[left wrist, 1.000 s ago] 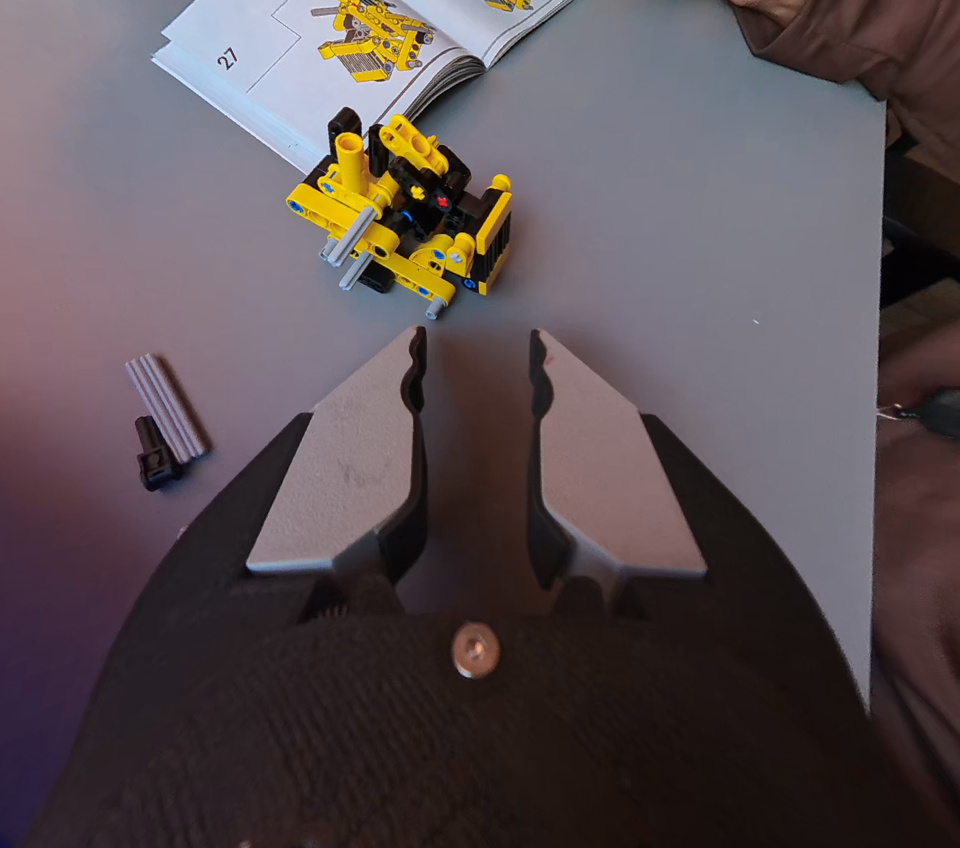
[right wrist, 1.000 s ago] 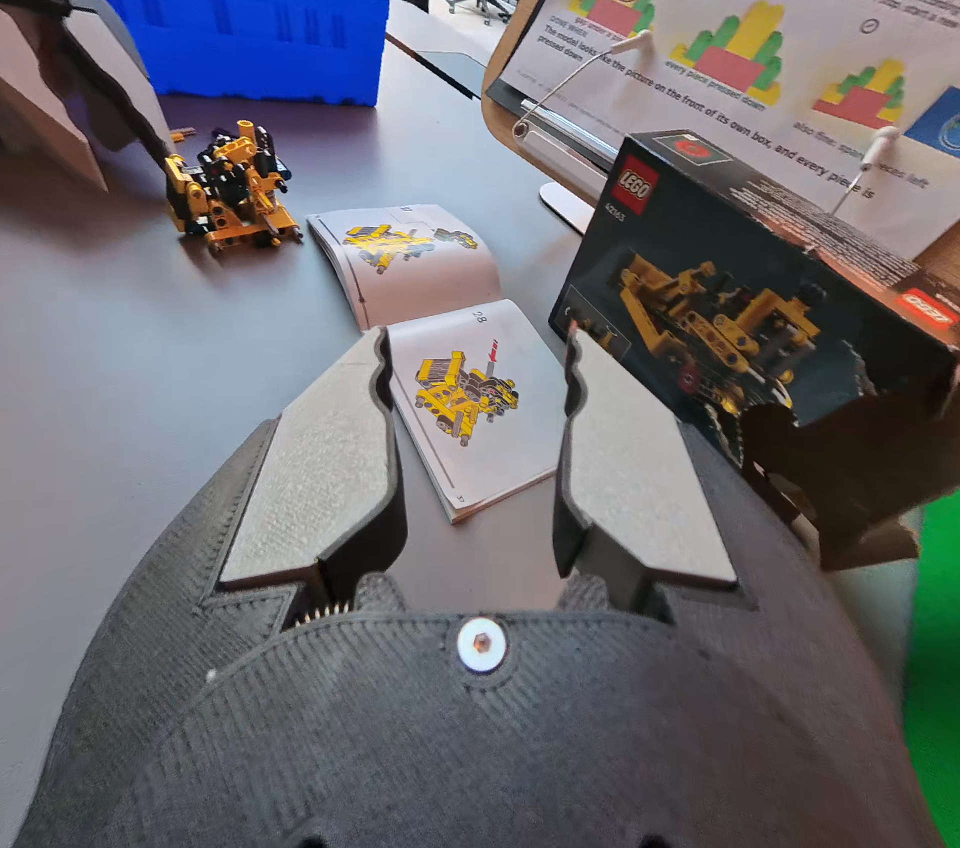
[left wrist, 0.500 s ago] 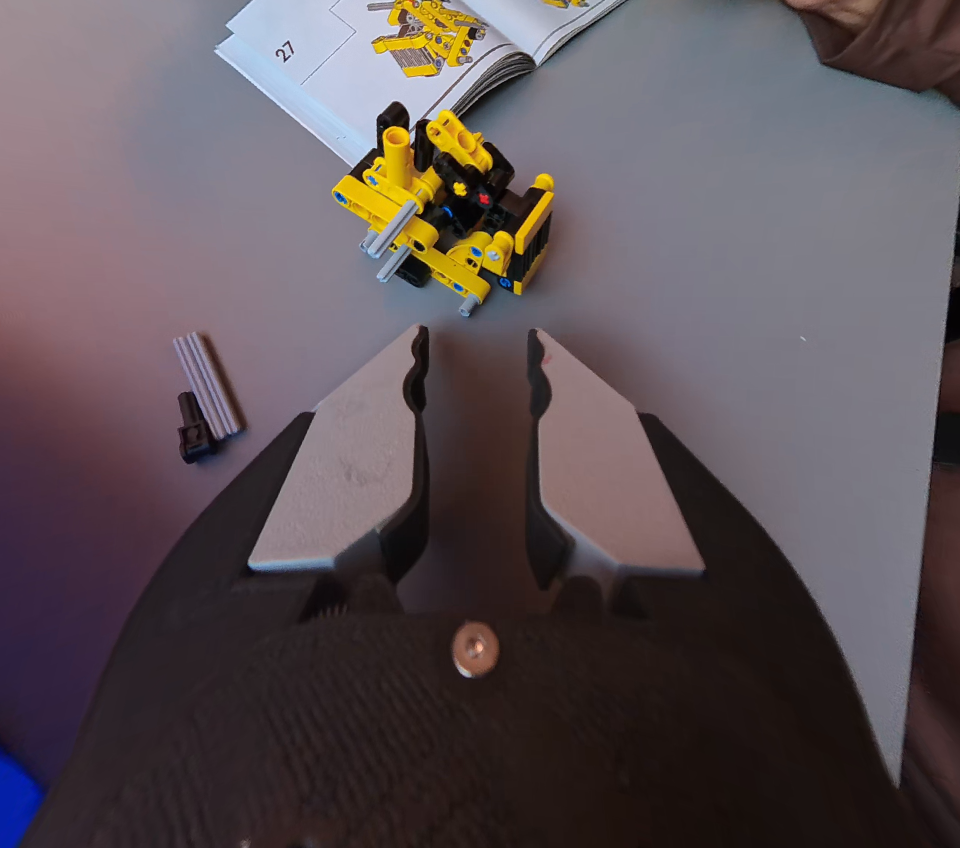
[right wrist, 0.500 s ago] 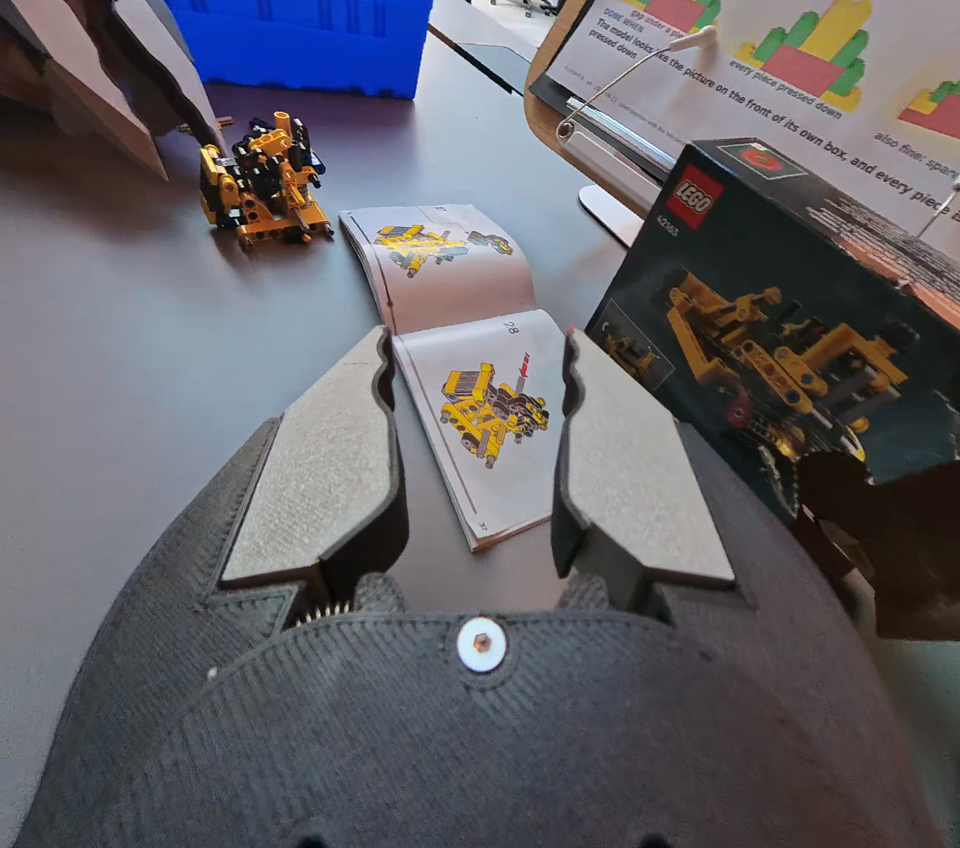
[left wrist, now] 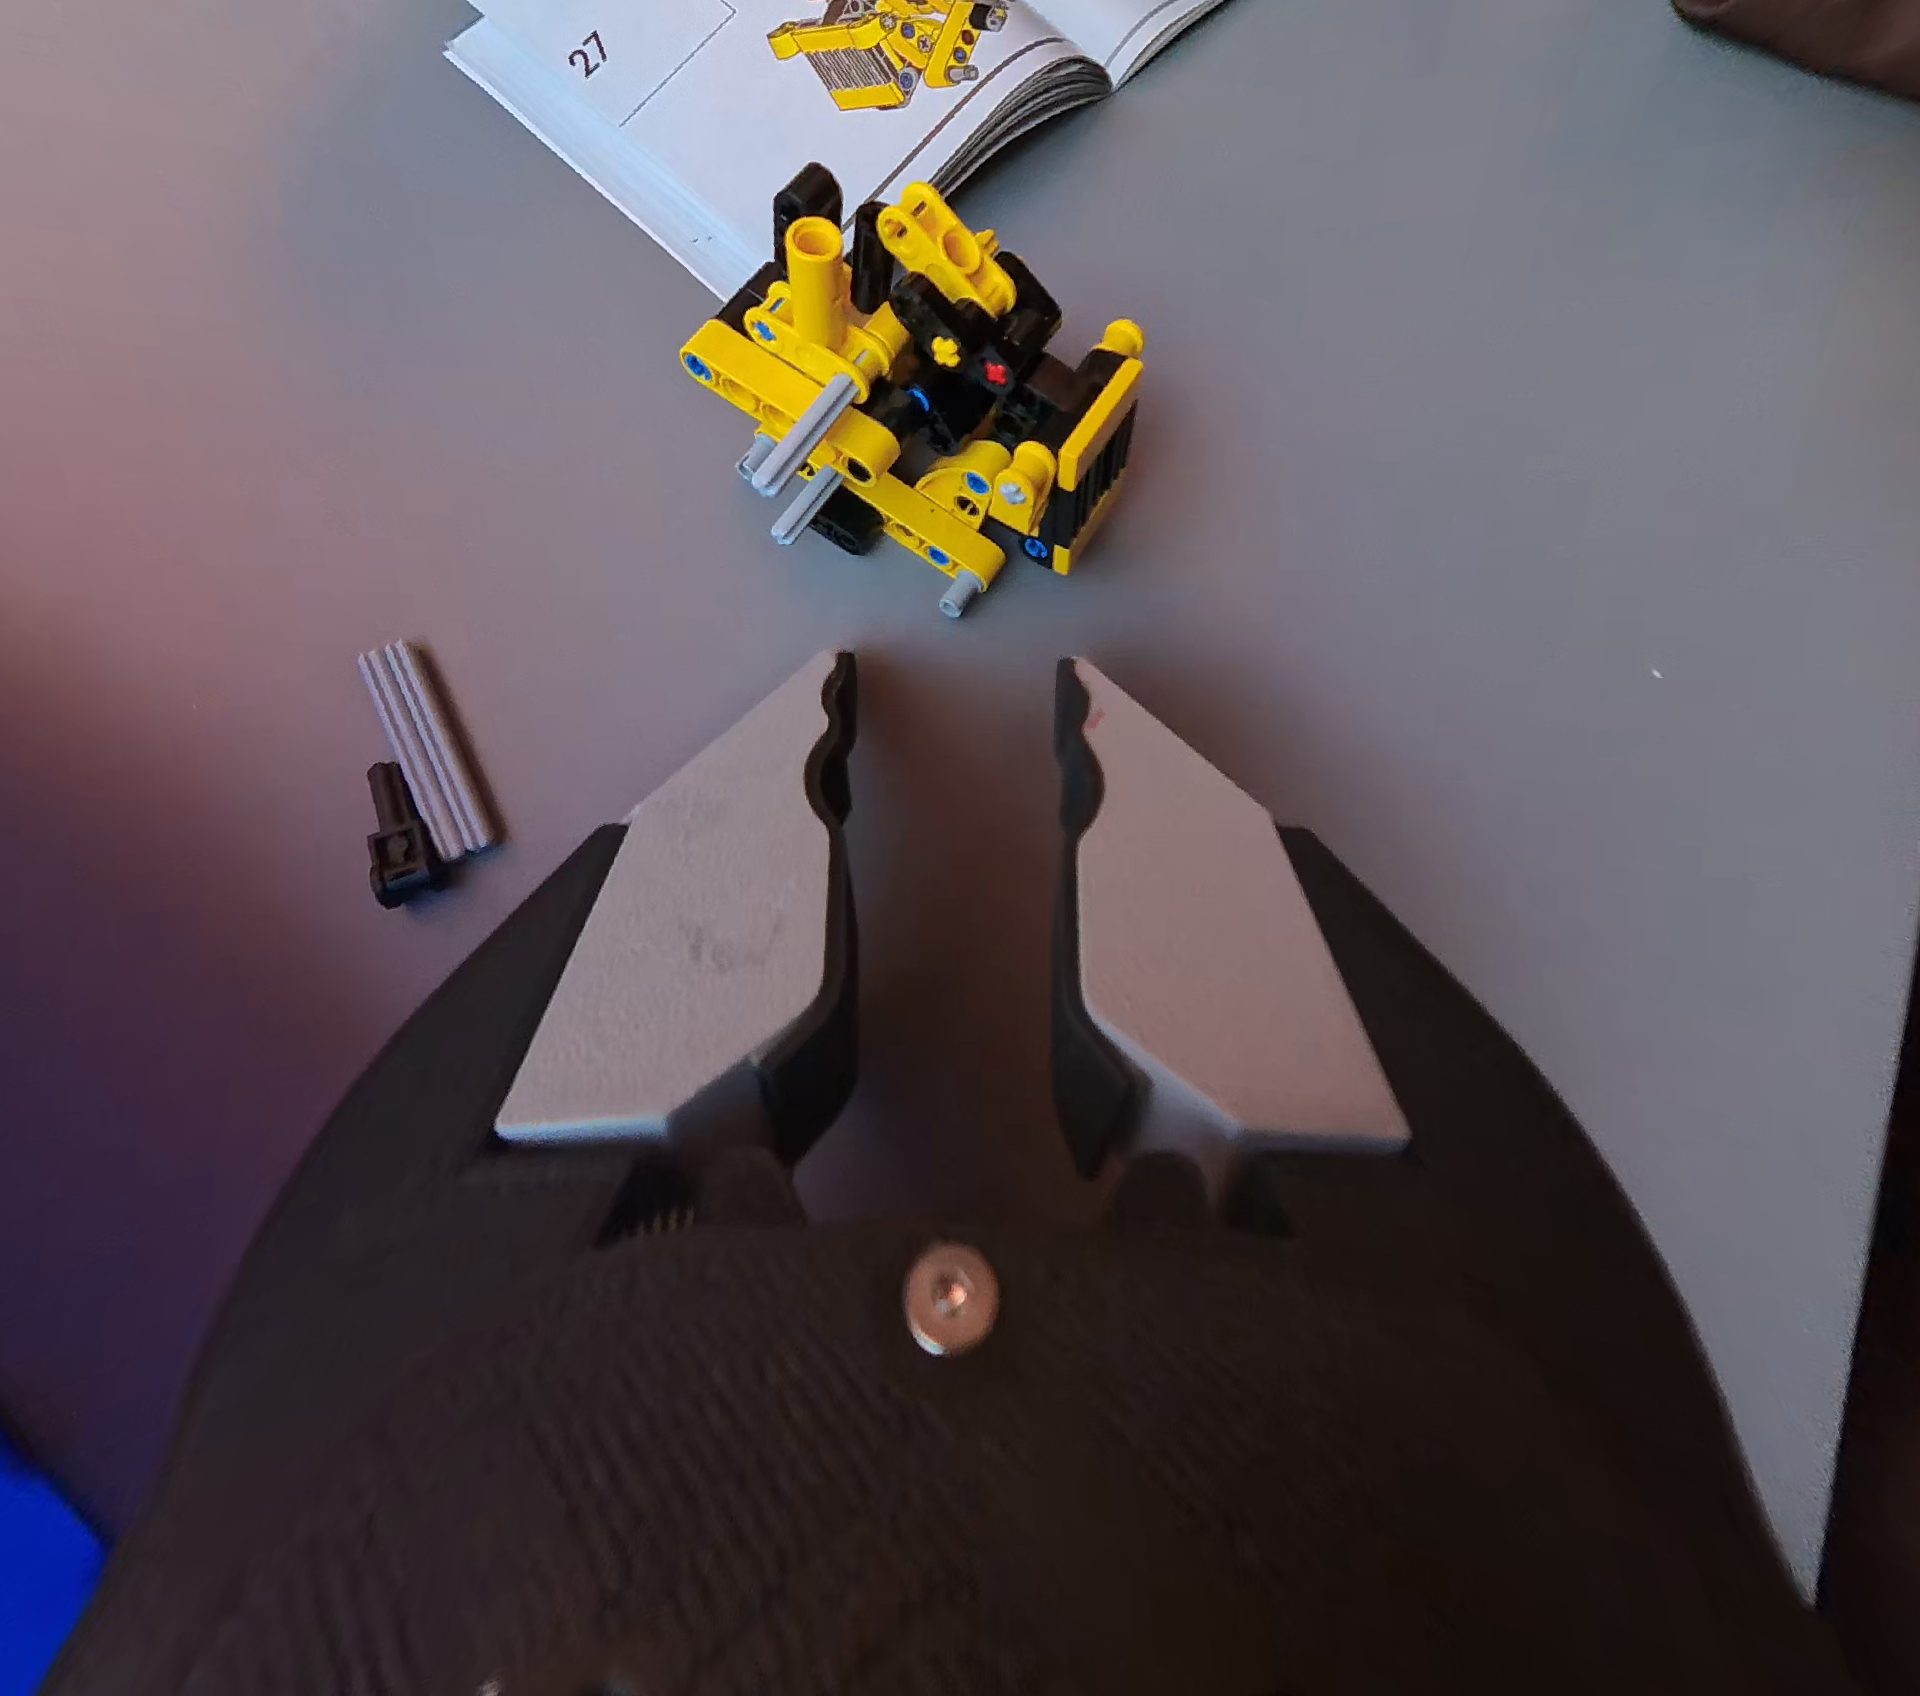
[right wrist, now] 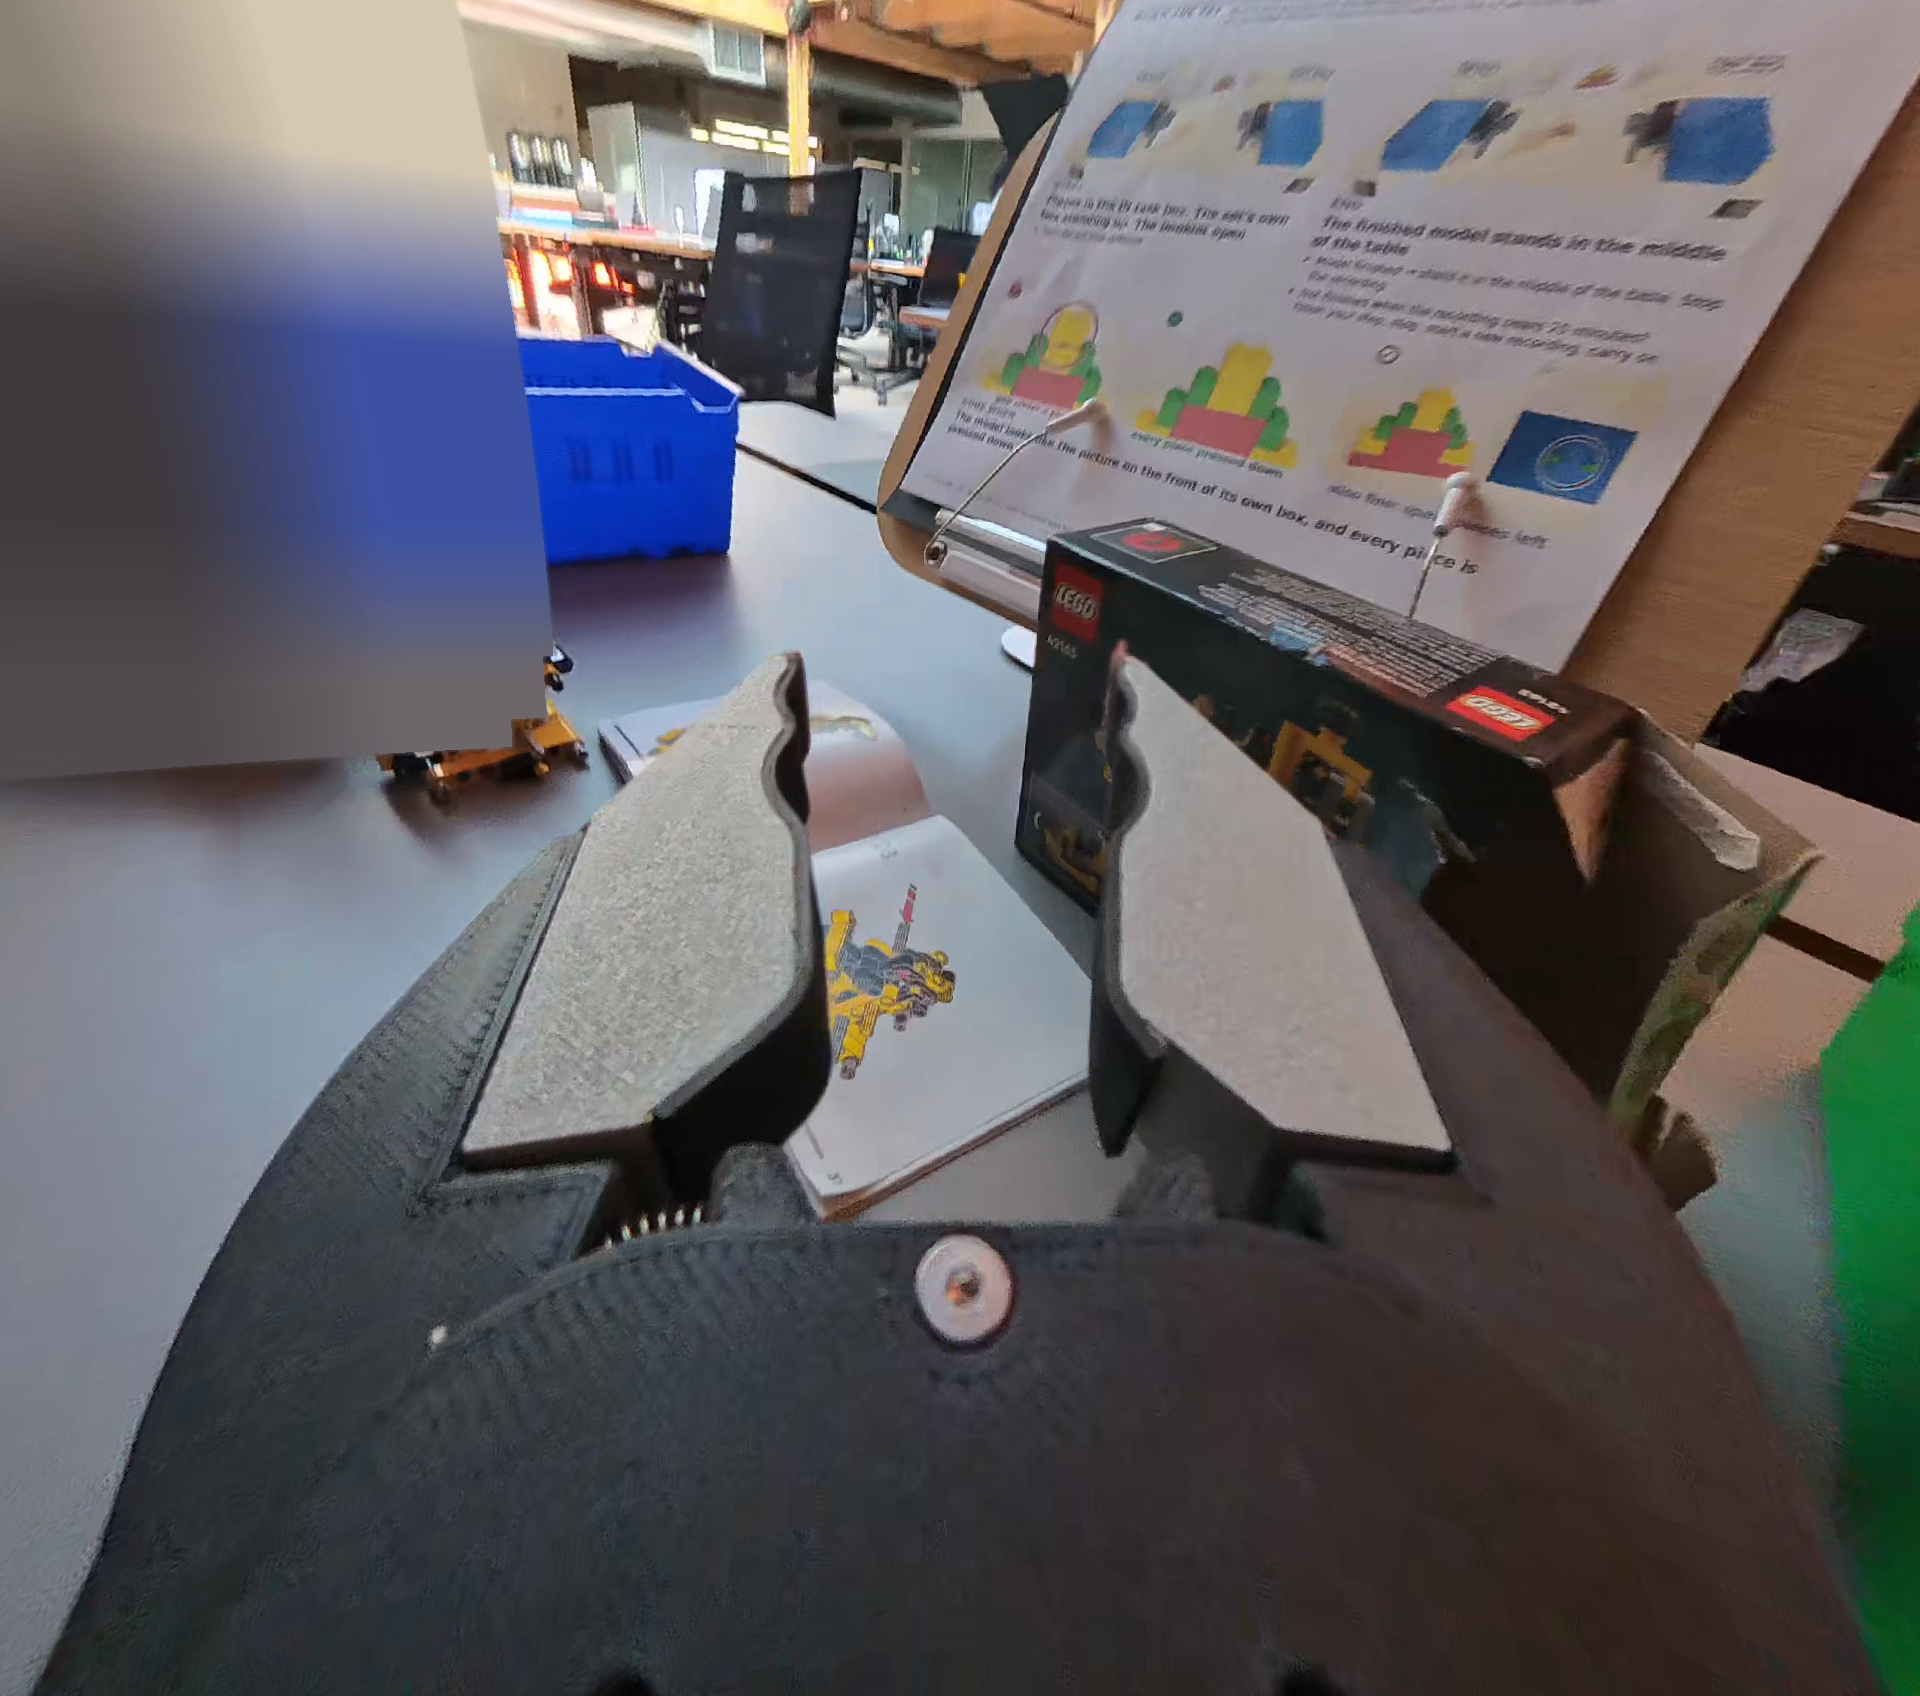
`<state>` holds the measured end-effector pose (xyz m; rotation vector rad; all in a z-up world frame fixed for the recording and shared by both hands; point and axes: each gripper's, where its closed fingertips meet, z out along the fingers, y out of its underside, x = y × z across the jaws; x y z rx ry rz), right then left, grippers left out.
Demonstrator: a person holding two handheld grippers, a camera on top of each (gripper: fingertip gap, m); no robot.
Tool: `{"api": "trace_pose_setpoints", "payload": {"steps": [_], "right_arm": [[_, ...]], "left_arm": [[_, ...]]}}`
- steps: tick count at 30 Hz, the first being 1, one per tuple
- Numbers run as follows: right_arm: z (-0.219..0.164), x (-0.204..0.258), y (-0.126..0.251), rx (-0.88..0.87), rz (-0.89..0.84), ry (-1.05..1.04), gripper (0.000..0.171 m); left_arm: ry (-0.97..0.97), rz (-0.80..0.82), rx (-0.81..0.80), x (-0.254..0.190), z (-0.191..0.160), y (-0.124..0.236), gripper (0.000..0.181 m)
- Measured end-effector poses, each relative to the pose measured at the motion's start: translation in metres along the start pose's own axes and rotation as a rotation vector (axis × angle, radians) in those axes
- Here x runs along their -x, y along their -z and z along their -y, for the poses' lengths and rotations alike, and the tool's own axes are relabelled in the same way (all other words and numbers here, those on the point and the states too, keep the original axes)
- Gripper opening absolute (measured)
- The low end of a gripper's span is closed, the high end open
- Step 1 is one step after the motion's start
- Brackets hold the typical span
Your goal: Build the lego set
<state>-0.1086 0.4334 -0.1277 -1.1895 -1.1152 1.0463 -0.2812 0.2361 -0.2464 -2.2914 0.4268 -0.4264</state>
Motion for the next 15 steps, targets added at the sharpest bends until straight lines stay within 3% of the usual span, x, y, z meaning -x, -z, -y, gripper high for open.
{"api": "trace_pose_setpoints", "payload": {"steps": [15], "right_arm": [[-0.0029,0.0018,-0.0013,0.011,0.044,-0.085,0.053]], "left_arm": [[-0.006,0.034,0.002,0.0029,-0.0013,0.0011,0.035]]}}
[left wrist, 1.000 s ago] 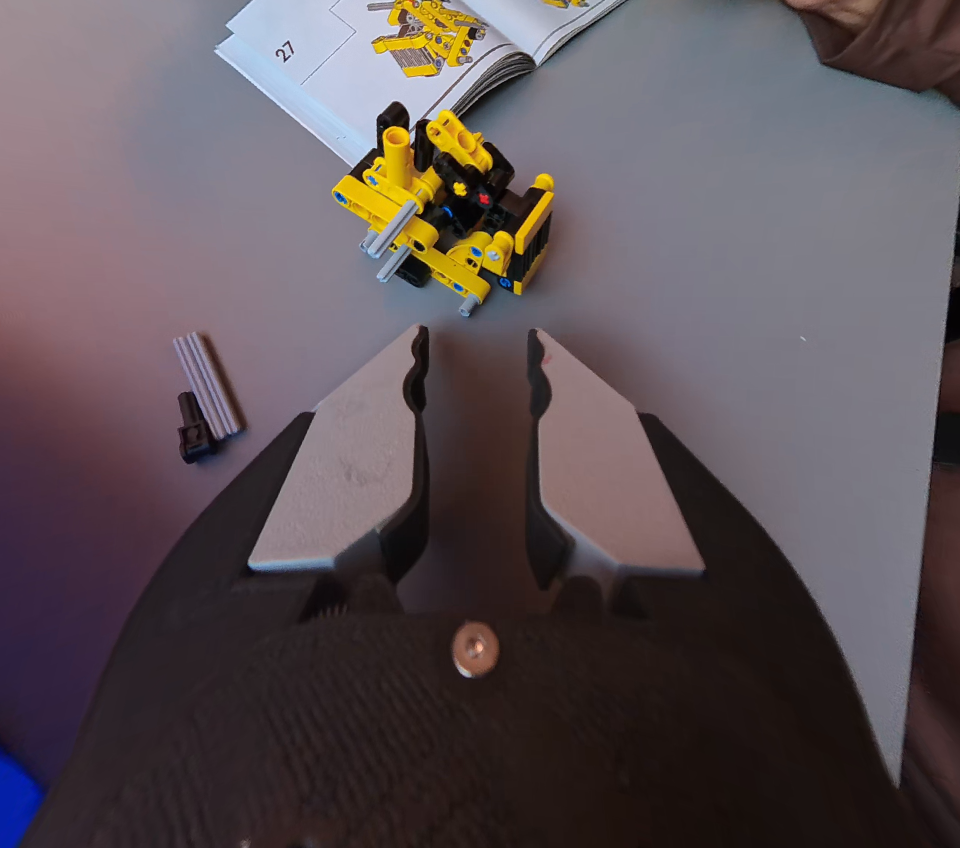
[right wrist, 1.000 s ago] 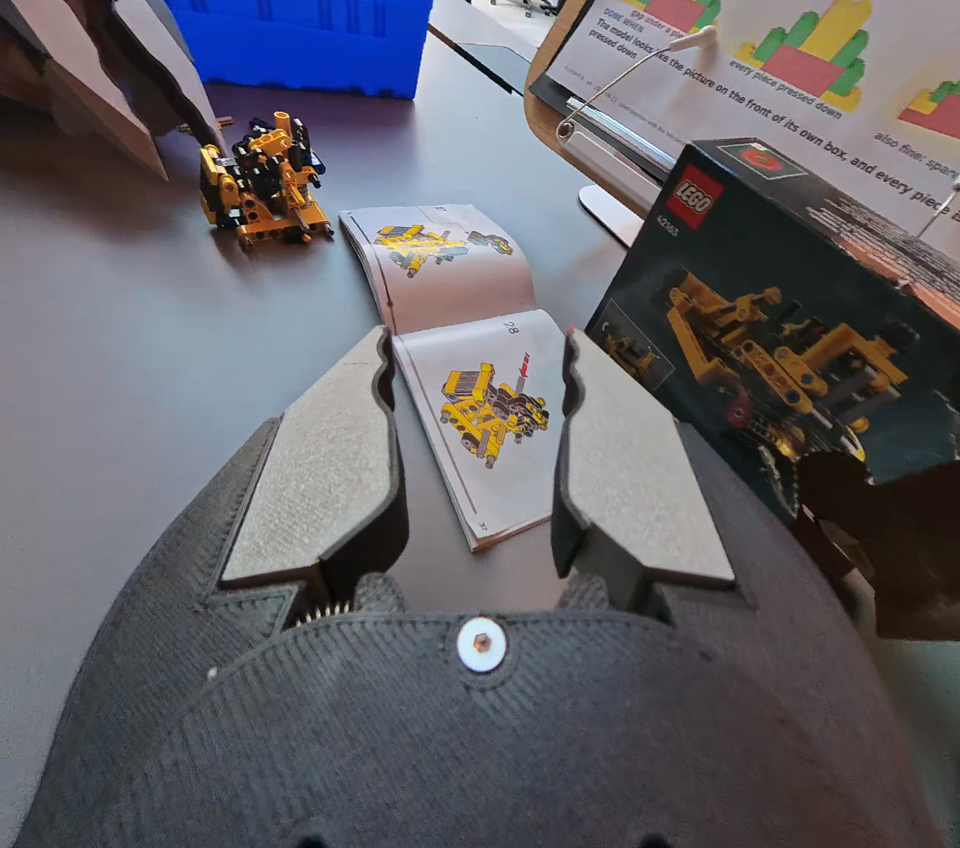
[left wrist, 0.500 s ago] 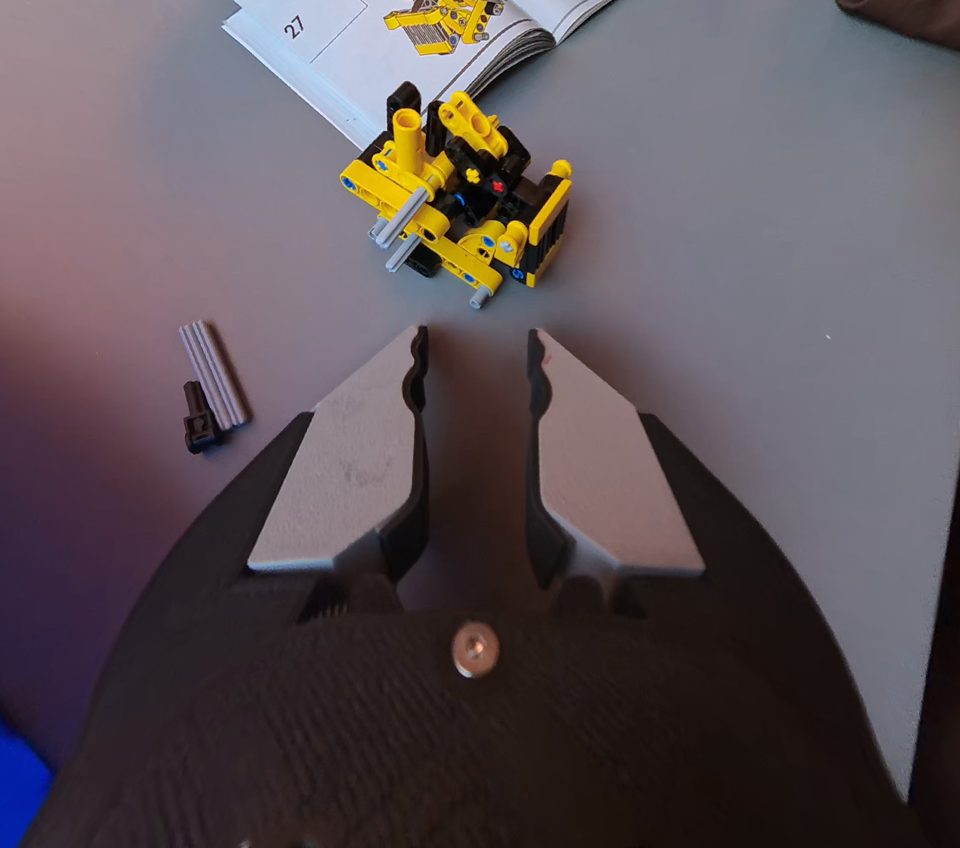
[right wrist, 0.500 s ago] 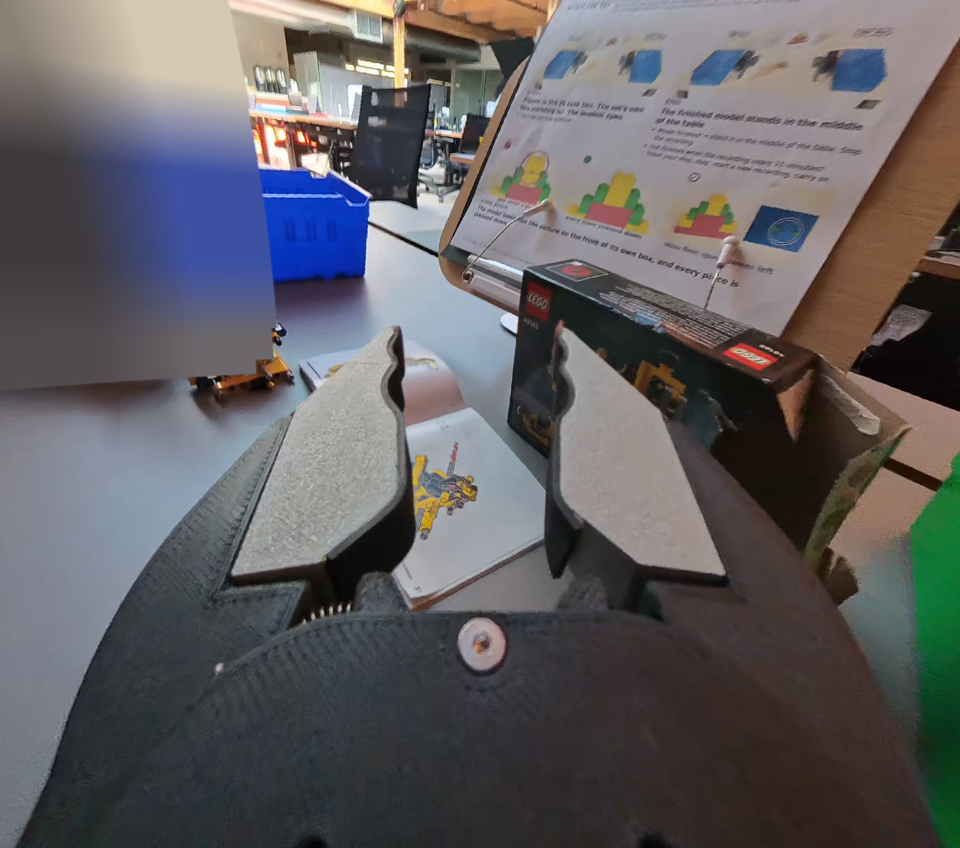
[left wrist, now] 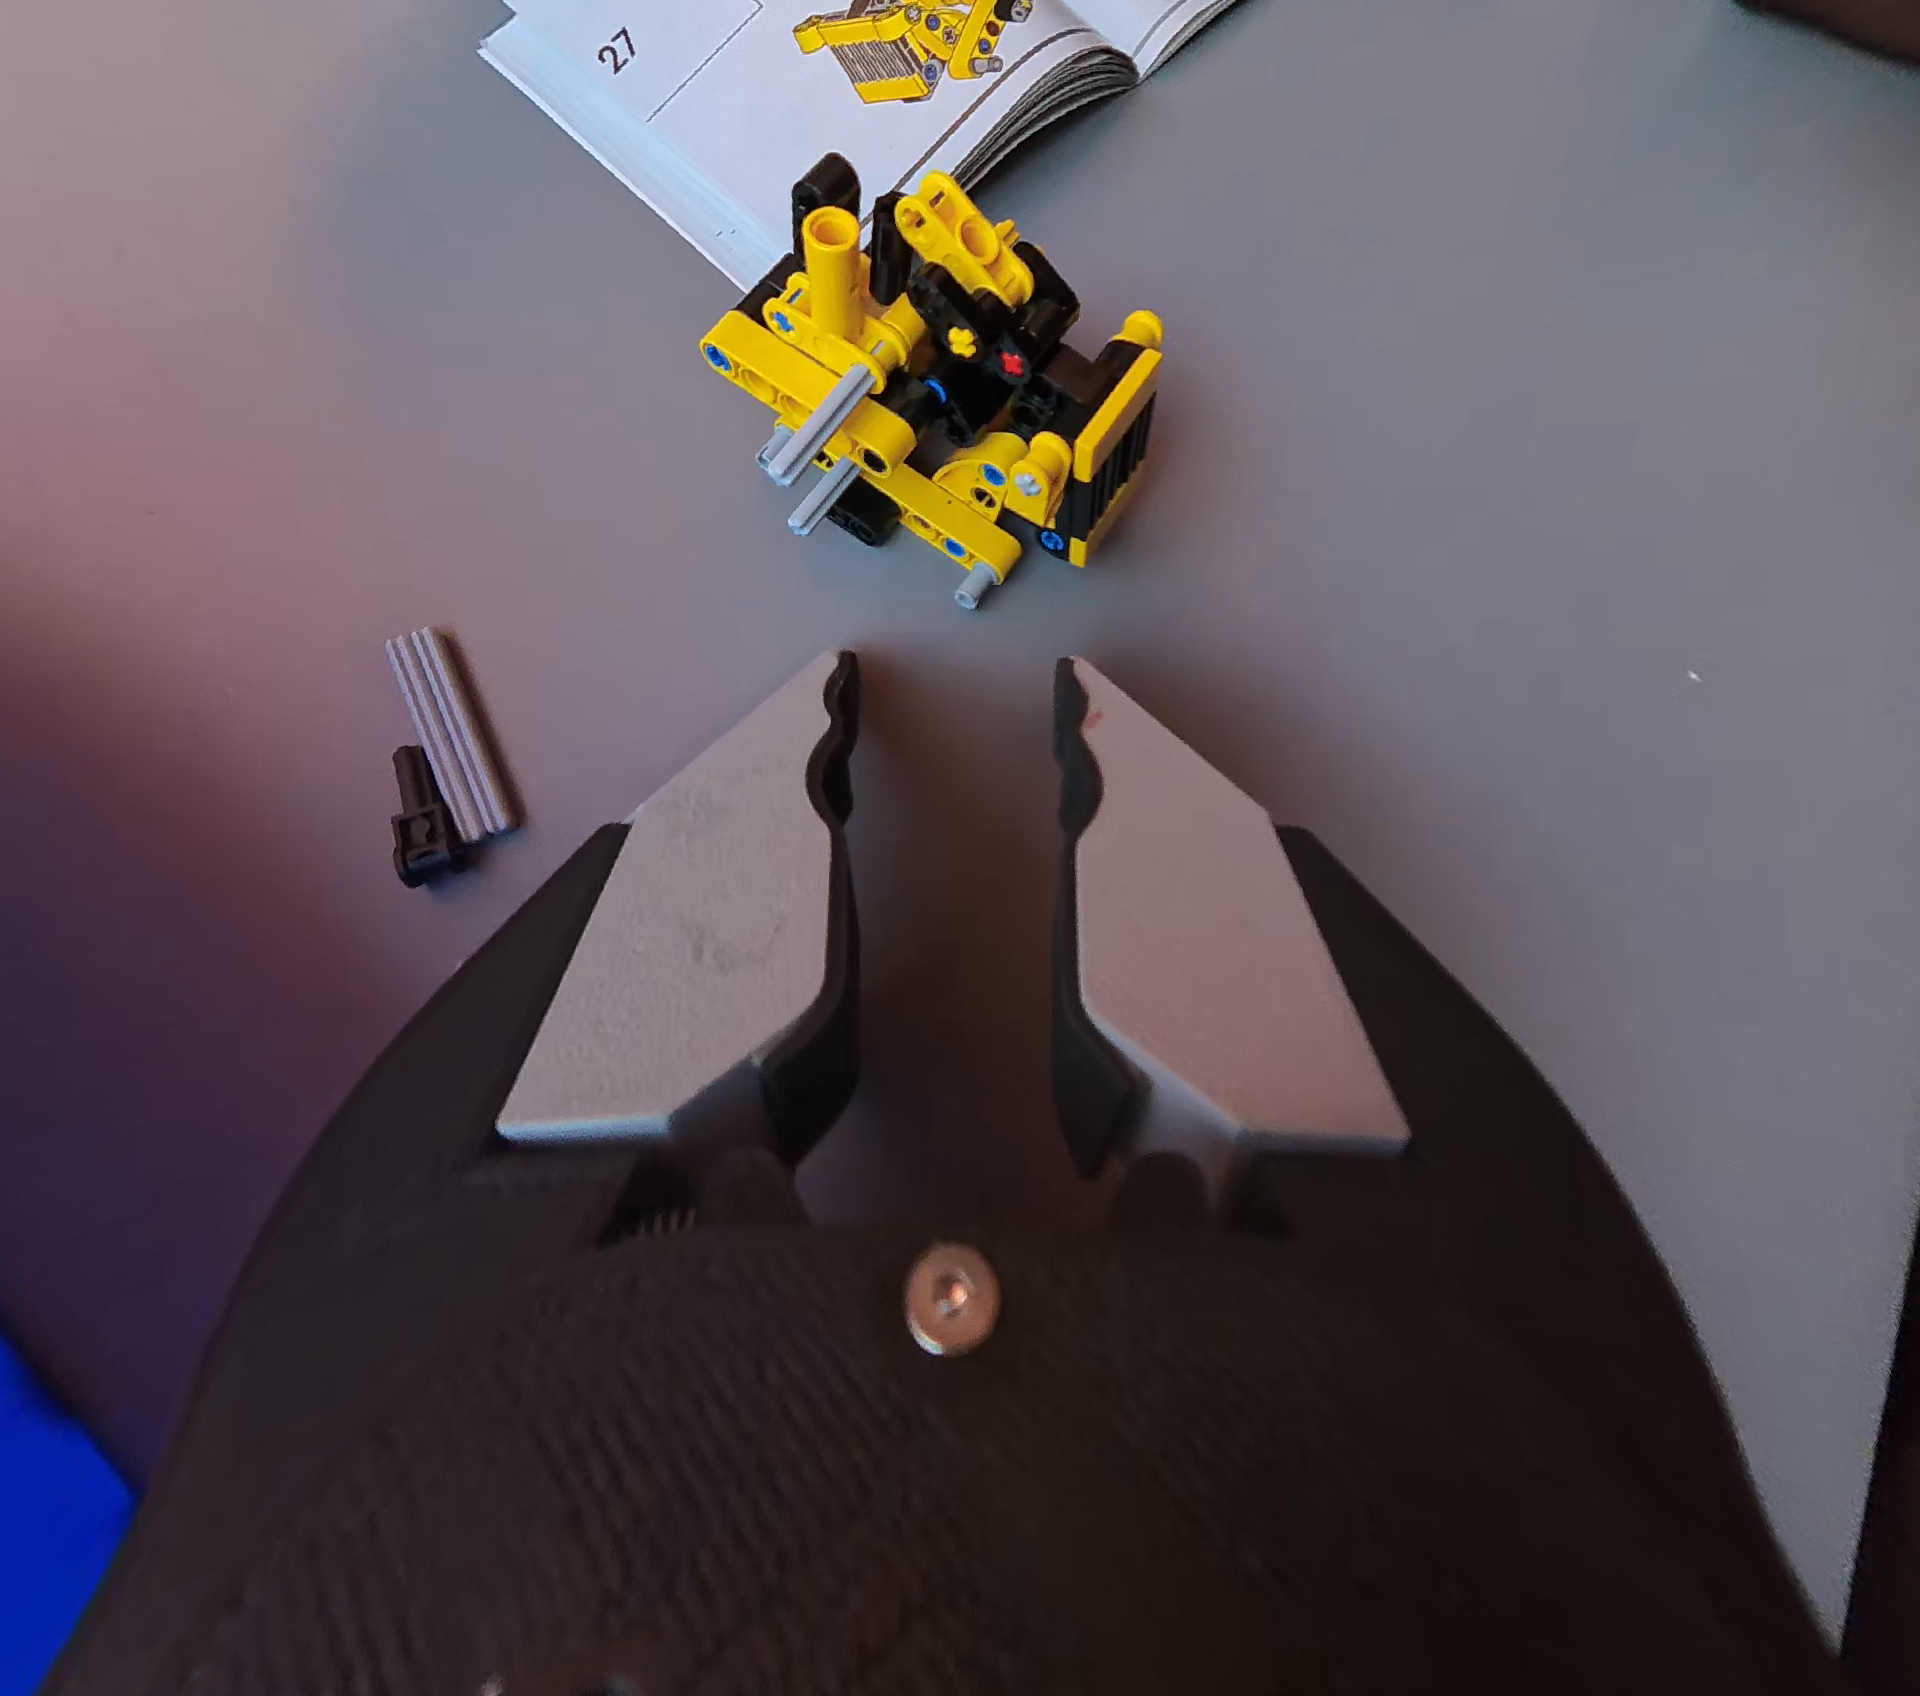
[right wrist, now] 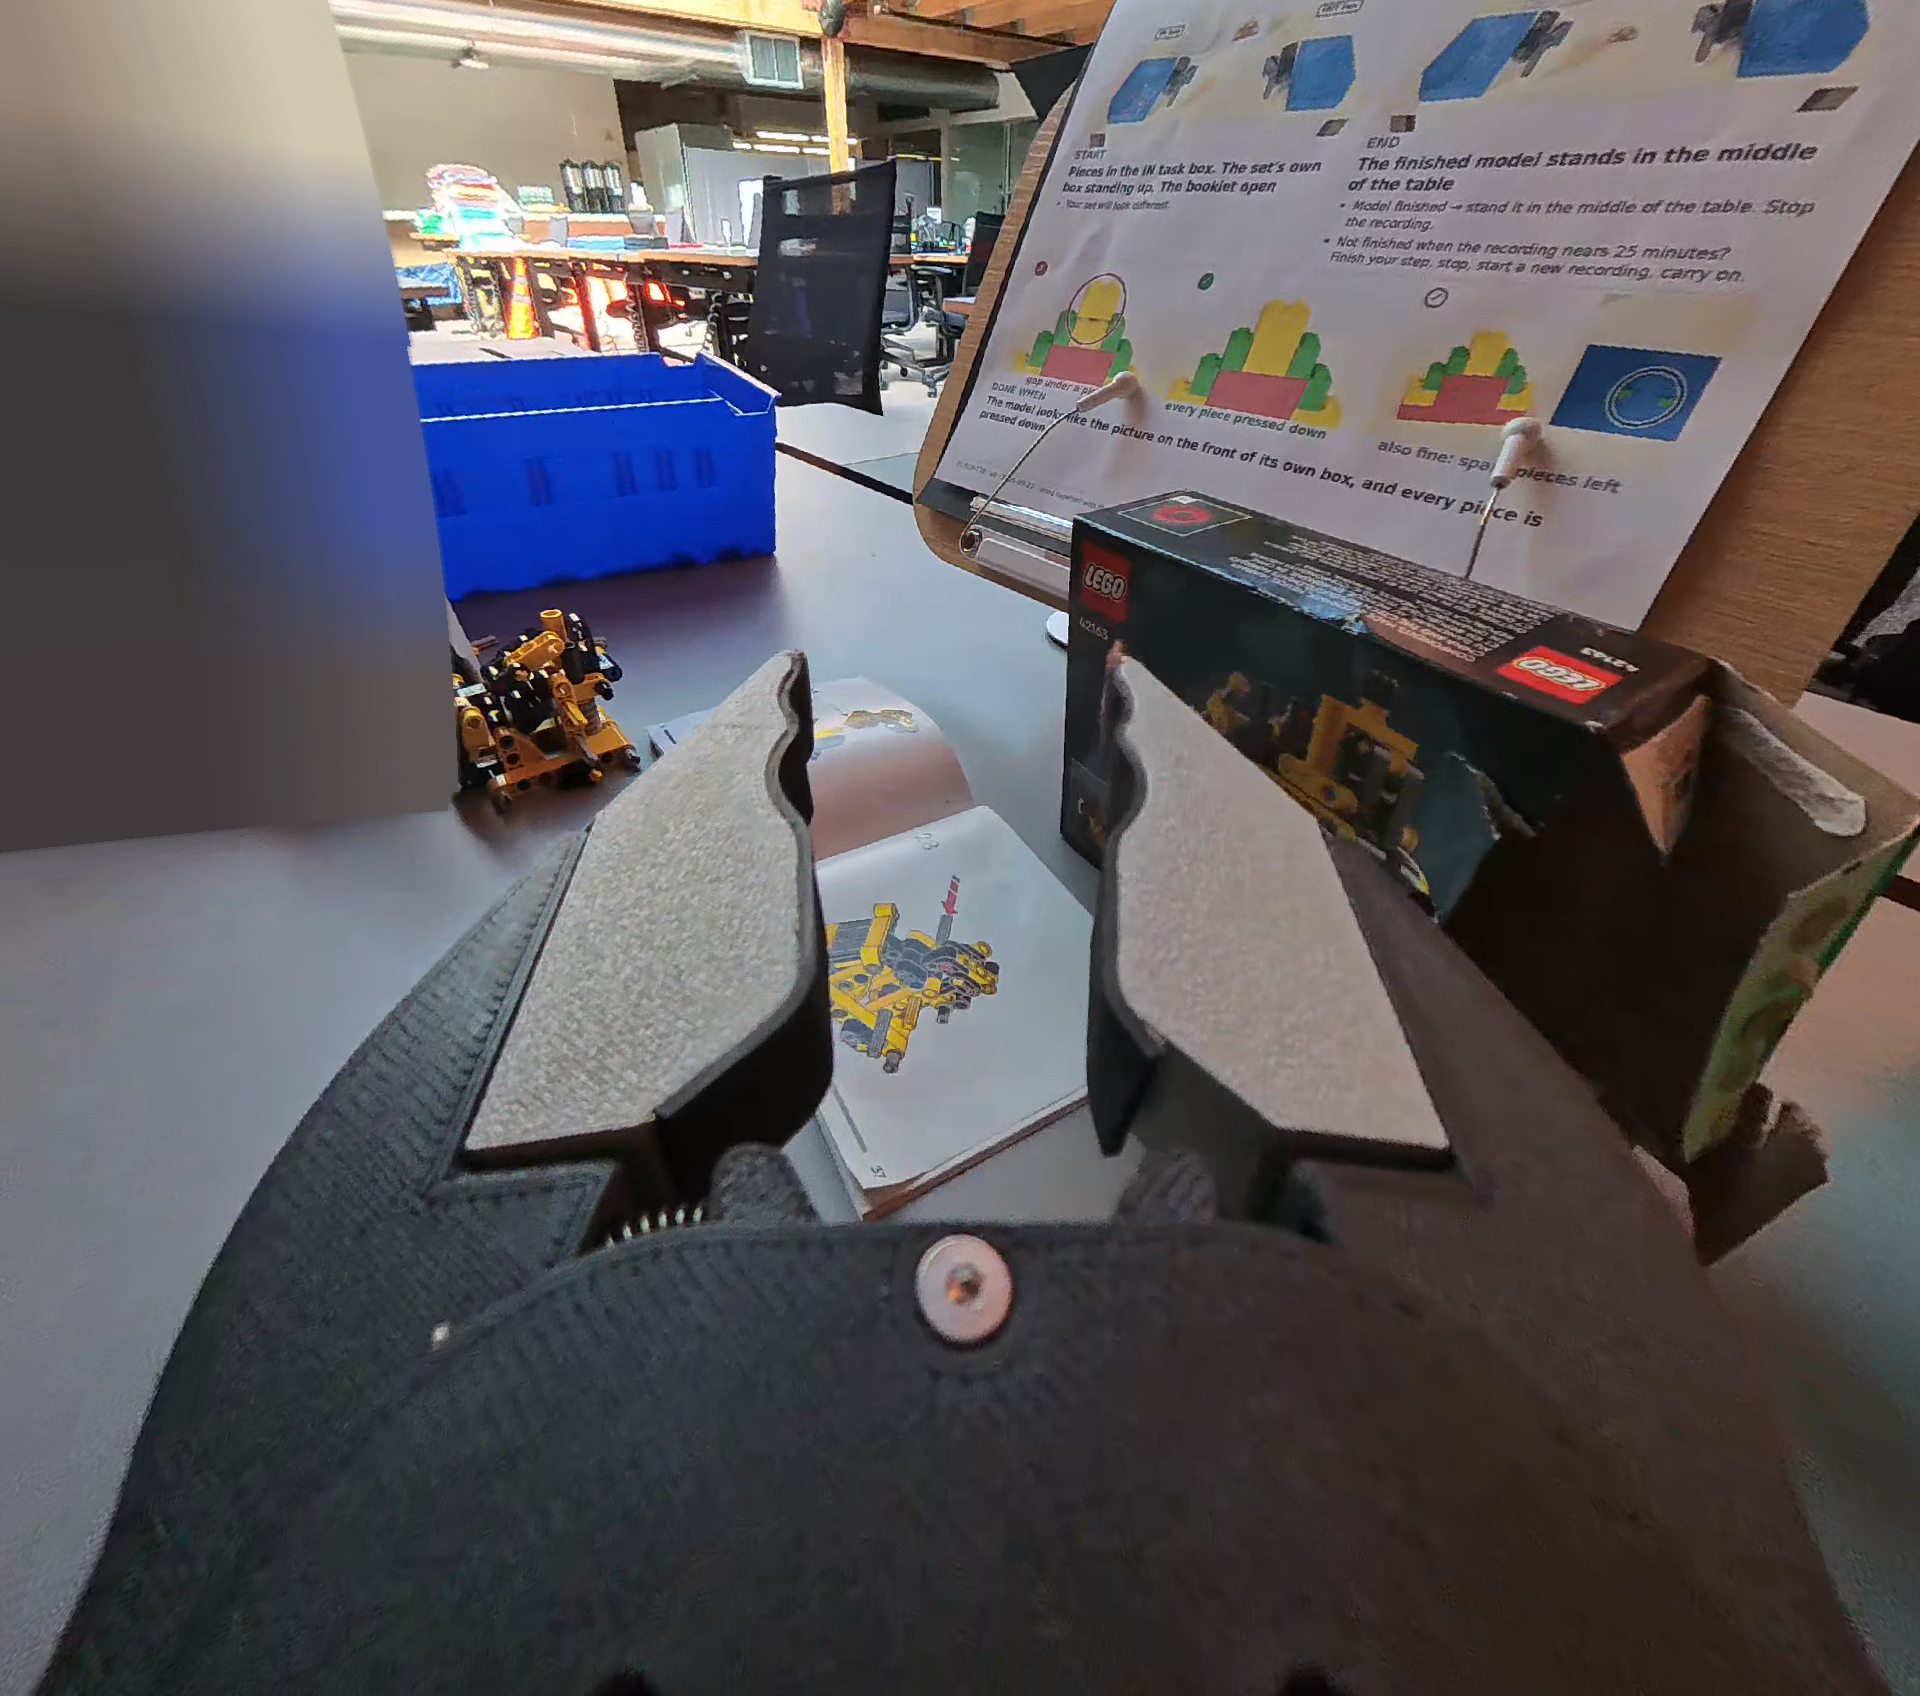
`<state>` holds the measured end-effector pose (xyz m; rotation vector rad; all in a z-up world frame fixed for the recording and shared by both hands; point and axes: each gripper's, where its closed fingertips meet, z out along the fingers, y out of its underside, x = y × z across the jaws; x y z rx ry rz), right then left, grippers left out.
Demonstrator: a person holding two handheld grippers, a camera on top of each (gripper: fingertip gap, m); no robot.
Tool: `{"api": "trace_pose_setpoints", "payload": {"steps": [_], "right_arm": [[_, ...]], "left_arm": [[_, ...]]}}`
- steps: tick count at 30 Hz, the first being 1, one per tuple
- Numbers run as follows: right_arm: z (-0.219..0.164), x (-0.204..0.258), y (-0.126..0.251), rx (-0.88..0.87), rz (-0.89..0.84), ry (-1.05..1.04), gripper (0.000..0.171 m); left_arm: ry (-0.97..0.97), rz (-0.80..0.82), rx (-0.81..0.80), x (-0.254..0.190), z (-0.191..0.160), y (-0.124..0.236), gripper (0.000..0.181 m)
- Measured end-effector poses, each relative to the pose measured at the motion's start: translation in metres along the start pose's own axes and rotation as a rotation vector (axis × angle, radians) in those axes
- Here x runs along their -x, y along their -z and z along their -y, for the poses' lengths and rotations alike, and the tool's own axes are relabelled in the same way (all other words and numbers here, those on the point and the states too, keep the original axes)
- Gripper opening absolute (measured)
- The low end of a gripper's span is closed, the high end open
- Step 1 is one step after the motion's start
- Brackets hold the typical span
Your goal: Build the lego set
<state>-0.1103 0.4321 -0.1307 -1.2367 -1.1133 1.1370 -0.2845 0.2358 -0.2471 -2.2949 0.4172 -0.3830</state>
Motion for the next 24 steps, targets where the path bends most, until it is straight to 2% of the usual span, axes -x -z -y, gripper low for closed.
{"api": "trace_pose_setpoints", "payload": {"steps": [24], "right_arm": [[-0.009,0.009,-0.005,0.047,0.051,-0.018,0.048]], "left_arm": [[0.025,-0.009,-0.004,0.002,0.000,0.000,0.032]]}}
